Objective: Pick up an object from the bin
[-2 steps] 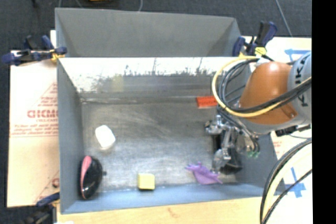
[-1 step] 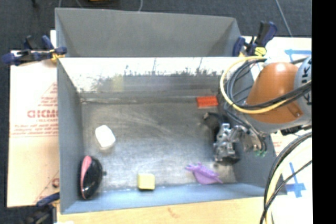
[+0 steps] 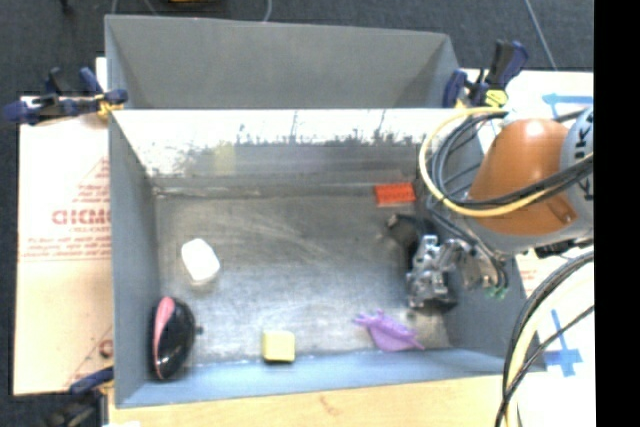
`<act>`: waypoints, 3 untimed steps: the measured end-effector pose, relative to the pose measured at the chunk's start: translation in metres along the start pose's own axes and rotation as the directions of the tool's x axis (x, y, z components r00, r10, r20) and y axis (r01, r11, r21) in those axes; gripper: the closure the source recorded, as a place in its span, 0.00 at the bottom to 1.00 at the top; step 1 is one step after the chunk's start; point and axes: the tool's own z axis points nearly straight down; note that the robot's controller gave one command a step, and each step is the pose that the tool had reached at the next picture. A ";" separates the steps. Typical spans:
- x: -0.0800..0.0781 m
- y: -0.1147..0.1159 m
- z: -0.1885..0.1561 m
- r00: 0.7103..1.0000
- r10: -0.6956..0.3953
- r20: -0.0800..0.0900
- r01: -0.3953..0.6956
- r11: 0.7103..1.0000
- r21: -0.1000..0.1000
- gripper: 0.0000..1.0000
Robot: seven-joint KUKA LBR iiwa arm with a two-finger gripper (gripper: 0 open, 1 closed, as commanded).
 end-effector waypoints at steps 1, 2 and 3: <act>0.000 -0.007 -0.032 1.000 0.000 0.000 0.000 1.000 0.001 1.00; -0.018 0.003 -0.036 0.999 -0.032 0.004 0.032 0.999 0.003 0.00; -0.018 0.003 -0.036 0.999 -0.032 0.004 0.032 0.999 0.003 0.00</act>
Offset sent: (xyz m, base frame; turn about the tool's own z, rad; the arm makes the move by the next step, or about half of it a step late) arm 0.0167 0.0038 0.0360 -0.0312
